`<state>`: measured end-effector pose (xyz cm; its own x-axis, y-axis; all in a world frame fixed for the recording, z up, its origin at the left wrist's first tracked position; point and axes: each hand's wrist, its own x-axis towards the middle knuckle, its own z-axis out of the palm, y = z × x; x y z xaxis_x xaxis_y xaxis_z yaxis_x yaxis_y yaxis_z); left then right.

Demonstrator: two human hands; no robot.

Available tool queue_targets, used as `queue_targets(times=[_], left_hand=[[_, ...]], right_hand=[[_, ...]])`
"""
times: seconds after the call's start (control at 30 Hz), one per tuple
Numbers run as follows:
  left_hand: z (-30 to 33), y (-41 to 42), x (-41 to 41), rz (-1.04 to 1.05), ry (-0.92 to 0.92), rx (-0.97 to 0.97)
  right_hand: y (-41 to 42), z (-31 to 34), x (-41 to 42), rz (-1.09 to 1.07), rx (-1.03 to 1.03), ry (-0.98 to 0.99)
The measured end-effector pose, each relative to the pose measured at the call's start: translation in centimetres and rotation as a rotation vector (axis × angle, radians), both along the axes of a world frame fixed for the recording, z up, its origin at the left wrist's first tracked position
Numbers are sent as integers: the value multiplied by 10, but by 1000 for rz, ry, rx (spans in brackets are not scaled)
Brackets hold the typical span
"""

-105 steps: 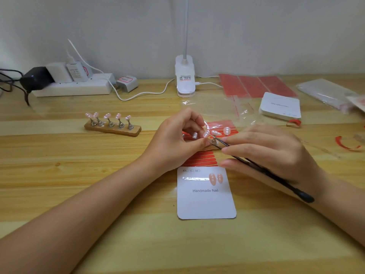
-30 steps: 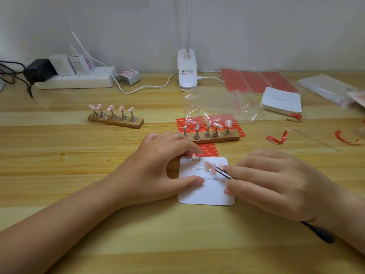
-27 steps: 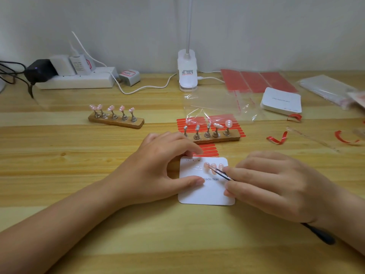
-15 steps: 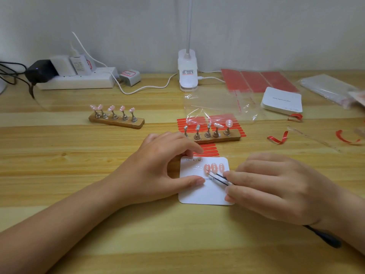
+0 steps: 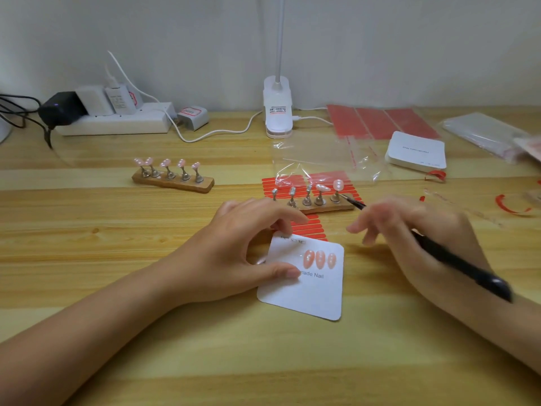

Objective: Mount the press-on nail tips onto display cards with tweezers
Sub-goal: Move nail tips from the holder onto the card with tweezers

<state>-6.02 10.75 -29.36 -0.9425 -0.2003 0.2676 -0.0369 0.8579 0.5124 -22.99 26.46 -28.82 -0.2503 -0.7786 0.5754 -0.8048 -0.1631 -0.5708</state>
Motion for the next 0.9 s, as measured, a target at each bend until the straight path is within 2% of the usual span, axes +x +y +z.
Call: queue_targets(times=[0.13,0.23,0.37,0.43,0.53,0.63,0.7,0.9], left_hand=[[3,2,-1,-12,54,63],[5,5,-4,-50,99,53],[7,7,-5,-75,161,83],[9,8,-3,-5,212,234],[12,8,-2,144,286,661],[10,11,-4,197,245,936],[11,13,-5,178,170,1001],[11,14,-9,257,118,950]], right_hand=[[-6,-1,3,4,161,-138],[-5,1,5,131,210,-331],[-5,4,6,199,221,-458],[-5,5,6,163,160,-546],[-7,5,7,92,39,-671],[-7,4,11,53,-13,-718],[-7,3,15,63,-20,-720],[-11,0,20,124,24,-677]])
